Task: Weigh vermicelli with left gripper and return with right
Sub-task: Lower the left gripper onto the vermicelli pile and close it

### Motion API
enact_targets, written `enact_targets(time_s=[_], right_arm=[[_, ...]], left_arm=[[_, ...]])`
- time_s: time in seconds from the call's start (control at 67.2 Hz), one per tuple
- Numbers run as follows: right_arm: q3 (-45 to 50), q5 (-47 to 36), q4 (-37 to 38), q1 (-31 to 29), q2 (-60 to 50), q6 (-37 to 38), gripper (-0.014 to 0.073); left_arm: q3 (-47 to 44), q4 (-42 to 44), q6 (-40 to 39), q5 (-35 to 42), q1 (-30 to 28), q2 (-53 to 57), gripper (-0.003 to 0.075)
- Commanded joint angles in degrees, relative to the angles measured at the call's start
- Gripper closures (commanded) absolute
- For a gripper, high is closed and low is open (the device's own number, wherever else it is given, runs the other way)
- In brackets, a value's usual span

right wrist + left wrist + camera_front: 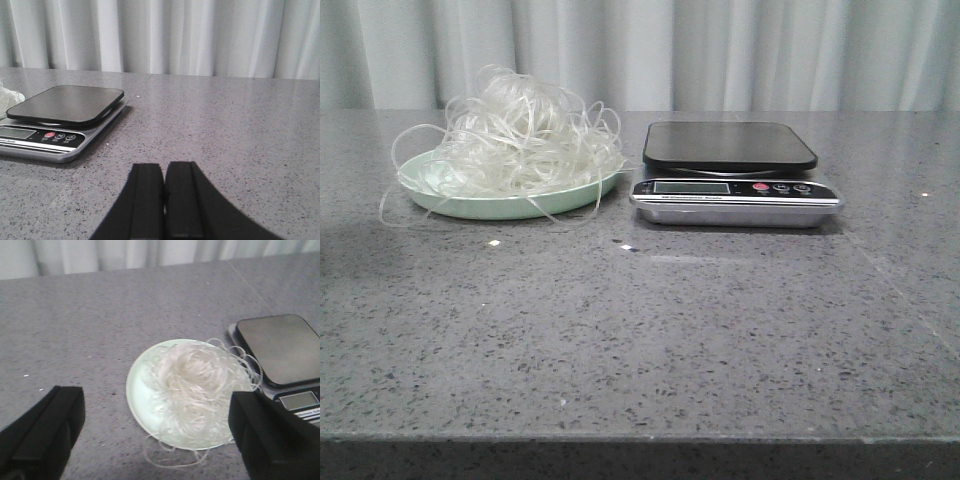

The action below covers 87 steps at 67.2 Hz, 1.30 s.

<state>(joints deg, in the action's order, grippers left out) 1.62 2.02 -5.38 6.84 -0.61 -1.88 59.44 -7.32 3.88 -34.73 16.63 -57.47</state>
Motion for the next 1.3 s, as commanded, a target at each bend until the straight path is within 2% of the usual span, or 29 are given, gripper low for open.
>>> enact_targets(time_s=[0.0, 0.134, 0.417, 0.819, 0.923, 0.998, 1.072, 1.206, 1.281], right_arm=[[-0.46, -4.32, 0.64, -0.43, -0.94, 0.00, 0.0436], [-0.46, -4.32, 0.64, -0.43, -0.94, 0.00, 0.0436], [-0.46, -4.32, 0.64, -0.43, -0.94, 0.00, 0.0436], [-0.46, -4.32, 0.64, -0.43, -0.94, 0.00, 0.0436], [-0.46, -4.32, 0.64, -0.43, -0.94, 0.00, 0.0436], [-0.46, -4.32, 0.64, -0.43, -0.94, 0.00, 0.0436], [-0.46, -4.32, 0.64, -0.43, -0.94, 0.00, 0.0436], [-0.46, -4.32, 0.64, -0.43, -0.94, 0.00, 0.0436], [-0.46, -4.32, 0.64, -0.43, -0.94, 0.00, 0.0436]], left_arm=[[6.63, -0.93, 0.81, 1.81, 4.57, -6.58, 0.0090], [12.91, -0.92, 0.81, -0.19, 7.67, -16.74, 0.0090], [23.27, -0.92, 0.81, -3.29, 7.76, -32.39, 0.0090], [28.68, -0.04, 0.23, -9.84, 7.65, -42.61, 0.0090], [28.81, 0.08, 0.23, -11.07, 7.65, -43.67, 0.0115], [28.92, 0.08, 0.23, -12.22, 7.65, -44.27, 0.0175], [29.21, 0.08, 0.23, -13.59, 7.65, -44.96, 0.0287], [30.61, 0.08, 0.23, -15.17, 7.65, -45.07, 0.0615], [33.14, 0.08, 0.23, -17.21, 7.65, -45.07, 0.0565]])
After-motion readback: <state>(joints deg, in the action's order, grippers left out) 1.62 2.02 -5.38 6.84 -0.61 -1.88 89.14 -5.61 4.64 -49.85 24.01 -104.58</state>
